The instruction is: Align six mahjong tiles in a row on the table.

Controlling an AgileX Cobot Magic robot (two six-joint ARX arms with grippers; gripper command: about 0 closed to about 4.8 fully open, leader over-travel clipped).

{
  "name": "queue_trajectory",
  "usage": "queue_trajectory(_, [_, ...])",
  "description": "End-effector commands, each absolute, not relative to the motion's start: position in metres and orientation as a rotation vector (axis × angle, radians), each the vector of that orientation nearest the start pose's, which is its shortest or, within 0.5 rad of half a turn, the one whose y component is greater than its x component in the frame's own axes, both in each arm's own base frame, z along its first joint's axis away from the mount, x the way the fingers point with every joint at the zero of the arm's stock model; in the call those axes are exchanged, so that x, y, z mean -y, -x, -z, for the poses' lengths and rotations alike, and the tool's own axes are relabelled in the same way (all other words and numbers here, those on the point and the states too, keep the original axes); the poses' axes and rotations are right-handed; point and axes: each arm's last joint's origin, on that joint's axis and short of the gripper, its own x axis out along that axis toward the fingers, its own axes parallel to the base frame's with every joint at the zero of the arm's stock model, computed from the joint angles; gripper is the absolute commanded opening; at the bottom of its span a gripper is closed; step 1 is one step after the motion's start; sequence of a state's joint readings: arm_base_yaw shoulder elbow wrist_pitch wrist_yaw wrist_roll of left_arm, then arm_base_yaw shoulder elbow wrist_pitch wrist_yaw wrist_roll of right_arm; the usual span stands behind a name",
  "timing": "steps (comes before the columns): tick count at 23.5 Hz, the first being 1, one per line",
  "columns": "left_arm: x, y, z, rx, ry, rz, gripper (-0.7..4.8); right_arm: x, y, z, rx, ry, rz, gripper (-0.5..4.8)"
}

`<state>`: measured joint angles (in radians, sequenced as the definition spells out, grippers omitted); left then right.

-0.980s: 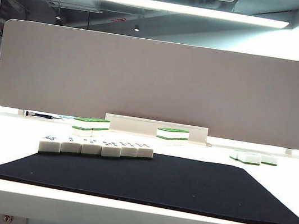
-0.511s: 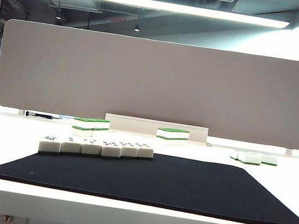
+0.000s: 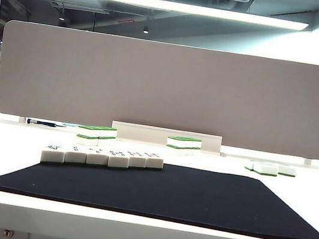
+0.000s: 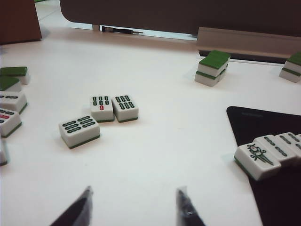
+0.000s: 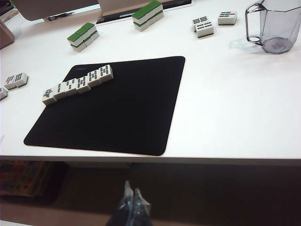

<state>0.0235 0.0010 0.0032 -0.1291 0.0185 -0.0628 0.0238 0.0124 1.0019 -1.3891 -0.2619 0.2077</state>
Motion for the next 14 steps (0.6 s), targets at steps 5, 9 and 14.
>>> queue_trajectory(5, [-0.0015, -0.0958, -0.1476, -0.181, 0.065, -0.005, 2.23, -0.0058, 0.0742, -0.3072, -0.404, -0.247, -0.245, -0.01])
queue_trajectory(9, [-0.0015, -0.0958, -0.1476, -0.181, 0.064, -0.005, 2.23, -0.0058, 0.0742, -0.3072, -0.404, -0.247, -0.245, -0.01])
queue_trajectory(14, [-0.0015, -0.0958, -0.1476, -0.181, 0.064, -0.005, 2.23, -0.0058, 0.0742, -0.3072, -0.404, -0.247, -0.245, -0.01])
